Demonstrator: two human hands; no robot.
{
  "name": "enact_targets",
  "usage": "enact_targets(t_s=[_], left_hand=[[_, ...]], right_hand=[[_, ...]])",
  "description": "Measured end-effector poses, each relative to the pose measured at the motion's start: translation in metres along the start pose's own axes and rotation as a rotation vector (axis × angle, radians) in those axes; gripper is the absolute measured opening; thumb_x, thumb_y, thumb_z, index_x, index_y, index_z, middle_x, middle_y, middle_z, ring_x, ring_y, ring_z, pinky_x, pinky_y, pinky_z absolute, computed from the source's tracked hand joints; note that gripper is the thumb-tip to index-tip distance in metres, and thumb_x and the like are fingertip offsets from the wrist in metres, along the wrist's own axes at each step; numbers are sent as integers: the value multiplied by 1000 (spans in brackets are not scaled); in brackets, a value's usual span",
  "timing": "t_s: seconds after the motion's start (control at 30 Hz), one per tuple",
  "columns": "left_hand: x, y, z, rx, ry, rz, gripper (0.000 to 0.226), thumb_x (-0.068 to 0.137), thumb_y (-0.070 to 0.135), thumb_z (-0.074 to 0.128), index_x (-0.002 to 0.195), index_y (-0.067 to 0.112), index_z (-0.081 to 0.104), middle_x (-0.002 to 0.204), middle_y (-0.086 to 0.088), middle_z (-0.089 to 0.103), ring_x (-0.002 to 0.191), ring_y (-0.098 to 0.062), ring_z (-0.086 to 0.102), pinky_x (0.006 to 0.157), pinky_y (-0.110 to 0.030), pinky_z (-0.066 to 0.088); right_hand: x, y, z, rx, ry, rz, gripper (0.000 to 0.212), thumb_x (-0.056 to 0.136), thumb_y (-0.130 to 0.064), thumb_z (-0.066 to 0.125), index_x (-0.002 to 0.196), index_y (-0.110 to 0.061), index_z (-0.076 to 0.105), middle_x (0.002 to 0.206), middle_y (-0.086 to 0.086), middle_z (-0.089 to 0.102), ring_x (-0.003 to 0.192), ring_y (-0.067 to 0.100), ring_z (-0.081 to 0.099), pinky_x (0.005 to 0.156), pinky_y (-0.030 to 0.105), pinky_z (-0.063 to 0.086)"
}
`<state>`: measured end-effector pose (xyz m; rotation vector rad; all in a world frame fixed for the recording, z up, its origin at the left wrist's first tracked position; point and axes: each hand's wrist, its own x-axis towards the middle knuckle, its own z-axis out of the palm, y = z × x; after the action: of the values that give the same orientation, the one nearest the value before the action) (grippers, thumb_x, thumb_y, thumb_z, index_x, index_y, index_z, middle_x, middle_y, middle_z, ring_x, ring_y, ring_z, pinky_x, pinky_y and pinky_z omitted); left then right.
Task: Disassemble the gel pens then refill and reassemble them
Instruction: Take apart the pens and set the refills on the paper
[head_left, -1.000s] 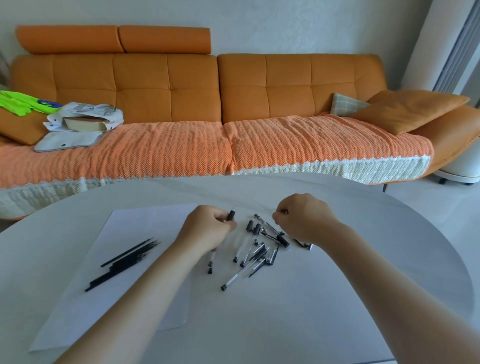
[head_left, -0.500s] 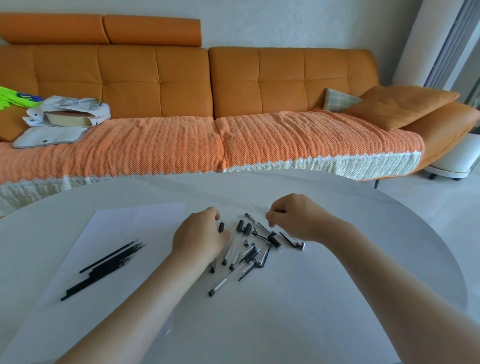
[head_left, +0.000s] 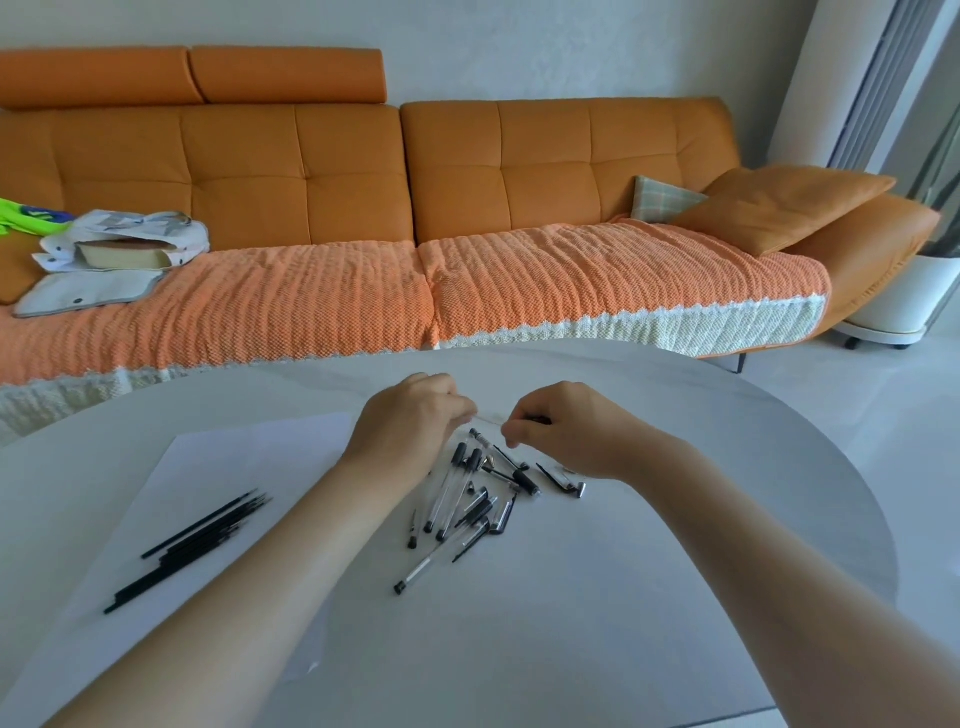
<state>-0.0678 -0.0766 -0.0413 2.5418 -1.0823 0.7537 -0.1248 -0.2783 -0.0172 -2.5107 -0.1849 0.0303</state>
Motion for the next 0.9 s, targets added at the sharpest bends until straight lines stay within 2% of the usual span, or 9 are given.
enact_targets(t_s=[0.2,0.27,0.37,0.47,0.53,0.6,0.7,0.83,0.9], left_hand=[[-6,-9,0,161,-200,-220,26,95,39,54,88,21,71,88,0,72,74,-14,61,64,-31,51],[-6,-5,-4,118,-245,-284,23,95,42,54,87,25,68,94,1,74,78,-14,61,70,-32,53],[-6,8,-6,-64,-321,-429,27,95,42,55,115,28,65,97,5,73,91,-15,65,75,-31,52],[-6,12,0,-157,-387,-556,17,93,42,57,97,26,60,87,7,70,76,-14,61,64,-30,49],[-6,11,2,-190,-397,-614,15,92,39,59,88,25,60,83,6,70,76,-14,62,72,-35,54],[-6,9,1,-211,-377,-643,14,90,37,62,86,24,62,83,5,68,80,-14,63,76,-36,55],[-7,8,-2,-262,-354,-696,13,88,36,65,86,23,63,83,6,66,69,-15,66,69,-31,54],[-6,10,1,-225,-385,-719,23,85,35,65,85,13,70,75,-4,71,63,-22,68,68,-36,57],[-5,13,4,-215,-408,-705,17,86,30,64,82,16,74,72,4,69,66,-17,66,65,-30,55]], right_hand=[[-1,26,-2,-110,42,169,21,92,-33,61,87,-13,69,86,6,69,72,22,62,62,31,49],[0,30,4,-107,57,191,20,90,-27,63,88,-9,70,89,10,71,70,22,60,62,30,49],[3,32,11,-109,52,210,15,88,-21,64,84,-11,74,85,10,73,63,17,58,58,27,49],[7,32,17,-156,78,205,13,87,-21,64,92,-17,75,89,1,71,78,19,65,70,31,56],[10,31,21,-200,103,191,17,88,-24,65,103,-23,71,95,-5,63,89,18,63,75,32,56],[12,30,23,-232,117,188,18,87,-25,65,105,-24,70,99,-4,64,90,19,63,74,32,56],[16,32,26,-264,134,193,18,87,-25,66,103,-20,70,101,-1,68,89,21,64,72,34,57],[18,33,26,-243,118,177,32,86,-30,69,116,-22,67,102,-3,65,92,18,61,76,31,55],[17,33,25,-233,99,164,33,86,-28,68,119,-22,66,99,-4,66,90,16,61,76,31,55]])
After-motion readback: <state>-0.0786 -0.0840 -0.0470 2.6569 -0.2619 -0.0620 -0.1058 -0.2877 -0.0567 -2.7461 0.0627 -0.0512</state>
